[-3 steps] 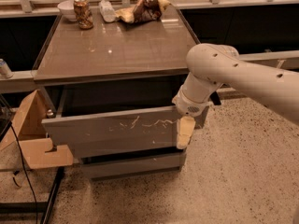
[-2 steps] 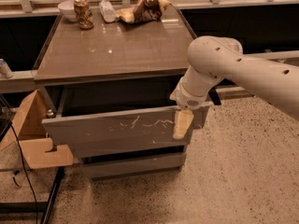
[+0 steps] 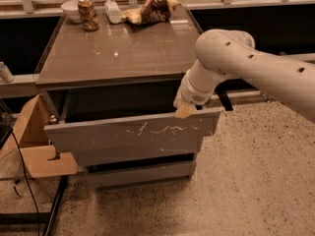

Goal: Open top drawer

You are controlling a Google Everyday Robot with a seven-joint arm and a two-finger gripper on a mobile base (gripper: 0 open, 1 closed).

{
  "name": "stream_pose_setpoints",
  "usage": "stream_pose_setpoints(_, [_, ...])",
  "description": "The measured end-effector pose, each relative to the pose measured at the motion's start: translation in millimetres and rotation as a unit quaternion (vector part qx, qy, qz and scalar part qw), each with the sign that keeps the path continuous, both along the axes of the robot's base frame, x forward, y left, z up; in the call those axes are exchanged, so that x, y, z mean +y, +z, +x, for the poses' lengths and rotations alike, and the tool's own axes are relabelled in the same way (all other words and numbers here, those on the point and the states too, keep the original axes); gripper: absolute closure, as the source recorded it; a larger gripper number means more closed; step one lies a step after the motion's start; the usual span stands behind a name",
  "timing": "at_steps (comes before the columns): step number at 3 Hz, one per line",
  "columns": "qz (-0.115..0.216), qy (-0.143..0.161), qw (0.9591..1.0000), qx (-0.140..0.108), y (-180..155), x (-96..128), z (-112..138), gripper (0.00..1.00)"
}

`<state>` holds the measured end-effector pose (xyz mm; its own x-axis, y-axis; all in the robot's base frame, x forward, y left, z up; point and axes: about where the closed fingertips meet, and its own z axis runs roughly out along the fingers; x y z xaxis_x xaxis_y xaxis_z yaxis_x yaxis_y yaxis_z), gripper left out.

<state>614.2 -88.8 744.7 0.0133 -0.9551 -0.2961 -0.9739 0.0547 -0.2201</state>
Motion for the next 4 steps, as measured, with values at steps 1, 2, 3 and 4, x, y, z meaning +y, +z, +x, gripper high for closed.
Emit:
stream_pose_setpoints(1, [0.008, -0.008, 0.9996, -0.026, 1, 5, 16, 0.89])
stream_pose_setpoints(2, [0.020, -0.019, 0.9985, -0.047, -3, 9, 27, 1.00])
stream_pose_setpoints(3, [0.033, -0.027, 0.9970, -0.065, -8, 13, 36, 1.00])
stream_pose_setpoints(4, [0.050, -0.023, 0.9953, -0.080, -33, 24, 52, 1.00])
